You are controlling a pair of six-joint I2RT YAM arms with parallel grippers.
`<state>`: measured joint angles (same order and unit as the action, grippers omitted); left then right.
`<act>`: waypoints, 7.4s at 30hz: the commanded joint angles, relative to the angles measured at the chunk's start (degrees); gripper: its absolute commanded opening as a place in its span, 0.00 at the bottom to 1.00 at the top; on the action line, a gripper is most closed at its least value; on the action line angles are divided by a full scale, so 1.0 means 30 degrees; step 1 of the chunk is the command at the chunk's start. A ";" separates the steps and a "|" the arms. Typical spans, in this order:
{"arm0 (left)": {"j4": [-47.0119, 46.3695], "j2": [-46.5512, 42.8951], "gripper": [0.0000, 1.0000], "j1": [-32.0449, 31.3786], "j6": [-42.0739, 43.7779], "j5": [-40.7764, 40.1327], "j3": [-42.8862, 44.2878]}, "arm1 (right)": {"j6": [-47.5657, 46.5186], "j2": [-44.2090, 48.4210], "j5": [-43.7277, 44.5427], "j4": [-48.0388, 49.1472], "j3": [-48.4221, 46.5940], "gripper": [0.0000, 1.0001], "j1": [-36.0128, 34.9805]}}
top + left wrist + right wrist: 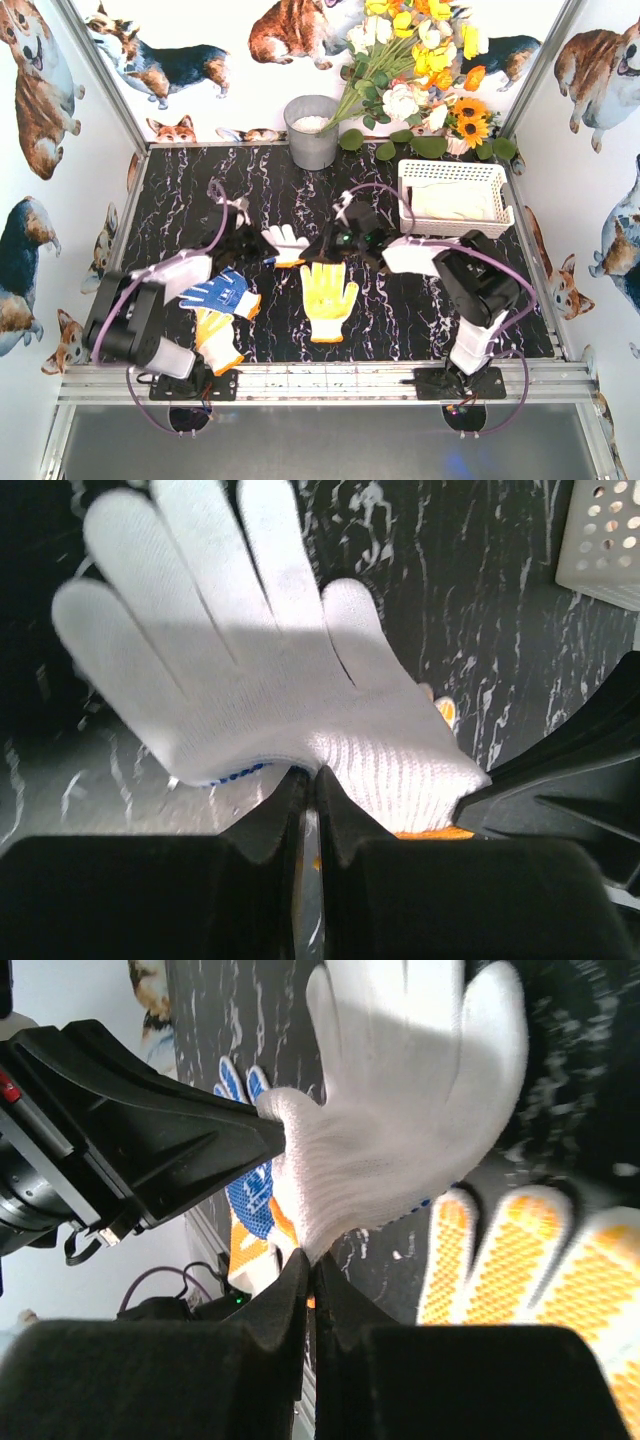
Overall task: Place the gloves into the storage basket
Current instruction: Pick up the glove from the center of the board, then place the glove at the center of the board, then turn over the glove at the center of the board, then pick up the glove from the center of the board.
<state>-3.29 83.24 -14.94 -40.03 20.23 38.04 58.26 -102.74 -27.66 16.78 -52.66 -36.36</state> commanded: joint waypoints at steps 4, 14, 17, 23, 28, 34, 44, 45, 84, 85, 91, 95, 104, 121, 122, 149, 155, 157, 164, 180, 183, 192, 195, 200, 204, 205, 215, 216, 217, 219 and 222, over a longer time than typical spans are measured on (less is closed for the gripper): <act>-0.1118 0.3367 0.00 -0.1121 0.0430 0.0620 0.3623 | -0.1571 0.3018 -0.0327 -0.2812 0.1221 0.00 0.2284; -0.3043 0.5647 0.00 -0.3271 -0.1278 0.0479 0.4651 | -0.3197 0.5912 -0.0396 -0.7550 0.2131 0.00 0.3941; -0.3371 0.5475 0.00 -0.3394 -0.1539 0.0408 0.4234 | -0.3178 0.6422 -0.0817 -0.7979 0.2279 0.00 0.3946; -0.3347 0.4766 0.00 -0.3636 -0.1656 0.0719 0.3437 | -0.2767 0.7444 -0.1537 -0.8288 0.2818 0.00 0.3917; -0.3043 0.3923 0.00 -0.3922 -0.1736 0.0424 0.2608 | -0.2897 0.8169 -0.1994 -0.8927 0.3186 0.00 0.3609; -0.2611 0.1567 0.00 -0.4195 -0.1920 -0.0431 0.0763 | -0.3377 0.8716 -0.1859 -0.9857 0.3587 0.00 0.2974; -0.1087 -0.1171 0.00 -0.4430 -0.1802 -0.0944 -0.1185 | -0.3440 0.8739 -0.1188 -1.0168 0.3842 0.00 0.1558; -0.0971 -0.1365 0.00 -0.4466 -0.1817 -0.0876 -0.1305 | -0.3426 0.8818 -0.1068 -1.0225 0.3869 0.00 0.1410; 0.9223 -0.5620 0.00 0.2628 0.5768 -0.5438 0.3310 | -0.4042 0.7445 0.2067 -1.0382 0.1543 0.52 -0.0595; 0.9253 -0.5631 0.00 0.2639 0.5856 -0.5679 0.3251 | -0.3926 0.7642 0.2108 -1.0329 0.1889 0.52 -0.0595; 0.7837 -0.4074 0.01 0.2665 0.5844 -0.3707 0.2686 | -0.3604 0.8669 0.2290 -1.0372 0.2690 0.53 -0.0595; 0.6900 -0.3147 0.42 0.2879 0.5891 -0.2704 0.2707 | -0.3672 0.9738 0.2584 -1.1023 0.2760 0.54 -0.0595; 0.6959 -0.0583 0.78 0.3074 0.5908 -0.1736 0.5196 | -0.3717 1.3247 0.3632 -1.2645 0.3354 0.55 -0.0595; 2.4910 -1.2379 1.00 0.3306 -0.7064 -1.3689 0.2558 | -0.4213 2.0507 0.5668 -1.5222 0.5684 0.60 0.1951; 2.5467 -1.2694 1.00 0.3294 -0.7811 -1.3972 0.2463 | -0.4328 2.0583 0.5411 -1.5101 0.5817 0.60 0.2243; 1.8489 -0.8411 0.44 0.3310 -0.9274 -0.8566 -0.4383 | -0.3344 2.1587 0.3318 -1.3398 0.6942 0.60 0.3360; 2.0940 -1.0017 0.09 0.3308 -0.8903 -0.9311 -0.2467 | -0.2994 2.1230 0.3187 -1.2818 0.7058 0.59 0.3360; 2.2245 -1.1007 0.05 0.3281 -0.8969 -0.9920 -0.1273 | -0.2984 2.1106 0.3167 -1.2713 0.7052 0.59 0.3360; 2.6413 -1.3365 0.00 0.3302 -0.9156 -1.3589 0.4120 | -0.3014 2.0525 0.2969 -1.2399 0.6964 0.59 0.3360; 2.4922 -0.6498 0.00 -0.6899 -1.0753 -1.8364 0.7965 | -0.2633 1.9393 0.2247 -1.1720 0.7064 0.59 0.3360; 2.3756 -0.3255 0.00 -0.9387 -1.1485 -1.9016 0.9010 | -0.2658 1.9418 0.2218 -1.2008 0.7037 0.59 0.3331; 1.8663 0.3595 0.37 -1.2219 -1.1015 -1.6629 1.1600 | -0.2603 1.9719 0.2862 -1.2756 0.7212 0.59 0.3171; 1.6904 0.4827 0.56 -1.2955 -0.9960 -1.5212 1.2229 | -0.2603 1.9687 0.3025 -1.2993 0.7242 0.59 0.3104; 1.2531 0.4003 0.60 -1.3096 -0.9525 -1.1234 1.0202 | -0.2539 1.9500 0.3518 -1.3228 0.7330 0.59 0.2986; 1.0562 0.1121 0.68 -1.2743 -0.9055 -1.1117 0.7888 | -0.2425 1.9042 0.3974 -1.3151 0.7084 0.59 0.2445; 1.0834 0.0434 0.72 -1.2521 -0.8693 -1.1523 0.7461 | -0.2453 1.8788 0.4228 -1.3114 0.6959 0.59 0.2176; 1.2306 -0.4935 0.71 -0.9877 -0.4436 -1.0176 0.2253 | -0.2193 1.5175 0.4832 -1.1748 0.5605 0.58 -0.0175; 1.2199 -0.5673 0.70 -0.9596 -0.4373 -0.9919 0.1352 | -0.2193 1.4885 0.4819 -1.1642 0.5529 0.58 -0.0308; 1.2002 -0.6392 0.68 -0.9293 -0.4347 -0.9575 0.0635 | -0.2193 1.4618 0.4814 -1.1519 0.5475 0.58 -0.0413; 1.1620 -0.7631 0.63 -0.8849 -0.4727 -0.9022 -0.0879 | -0.2150 1.4160 0.4771 -1.1280 0.5405 0.58 -0.0623; 1.0866 -0.8971 0.59 -0.8732 -0.5766 -0.8522 -0.2478 | -0.2135 1.3551 0.4738 -1.1131 0.5206 0.57 -0.0761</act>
<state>32.53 60.38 -41.98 -55.75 -8.88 35.27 51.46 -60.66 -14.24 -20.73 -33.80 -37.91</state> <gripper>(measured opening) 0.605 0.578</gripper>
